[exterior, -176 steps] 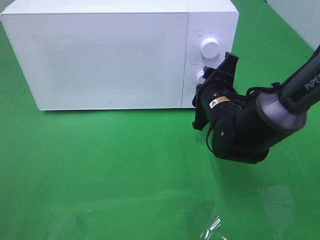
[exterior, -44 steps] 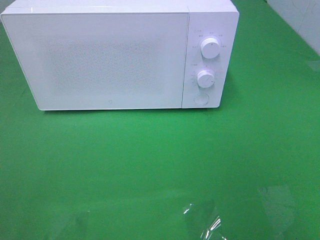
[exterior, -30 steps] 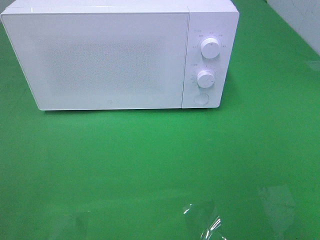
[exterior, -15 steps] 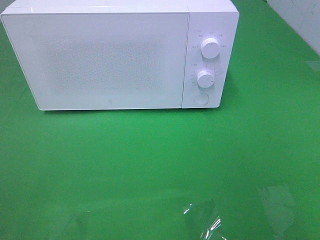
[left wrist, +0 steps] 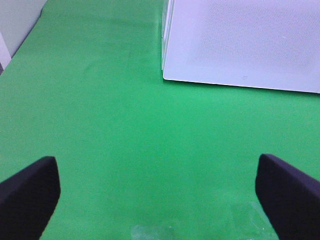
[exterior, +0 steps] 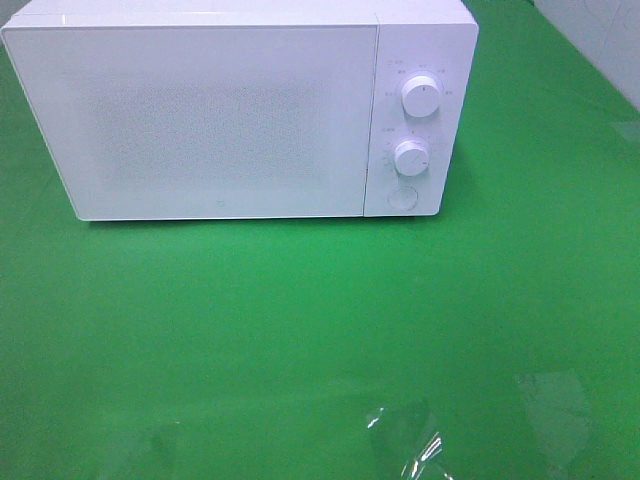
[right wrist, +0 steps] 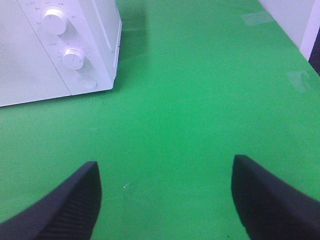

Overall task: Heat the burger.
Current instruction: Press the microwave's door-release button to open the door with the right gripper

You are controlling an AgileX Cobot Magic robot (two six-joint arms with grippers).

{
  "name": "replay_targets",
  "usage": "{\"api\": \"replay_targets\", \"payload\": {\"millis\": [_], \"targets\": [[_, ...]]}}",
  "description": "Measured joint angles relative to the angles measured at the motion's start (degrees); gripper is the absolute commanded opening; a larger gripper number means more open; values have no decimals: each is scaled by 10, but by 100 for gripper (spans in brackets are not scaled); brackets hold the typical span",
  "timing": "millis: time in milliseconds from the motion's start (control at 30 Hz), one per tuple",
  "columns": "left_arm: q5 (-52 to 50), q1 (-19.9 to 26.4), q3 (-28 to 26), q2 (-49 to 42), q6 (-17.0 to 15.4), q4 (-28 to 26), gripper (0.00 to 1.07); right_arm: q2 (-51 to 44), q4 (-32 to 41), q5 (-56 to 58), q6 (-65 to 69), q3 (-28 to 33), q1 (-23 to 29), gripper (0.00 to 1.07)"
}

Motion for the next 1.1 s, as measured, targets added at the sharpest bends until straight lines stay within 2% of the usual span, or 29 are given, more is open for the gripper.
{"api": "replay_targets", "payload": {"millis": [633,867,1100], "targets": [[0,0,0,0,0,0,99,0,0,-11,0,-5,0,70],[0,0,0,0,0,0,99,47,0,-37,0,-9,0,70],[0,0,0,0,0,0,99,93,0,-109,0,-9,0,70]]}}
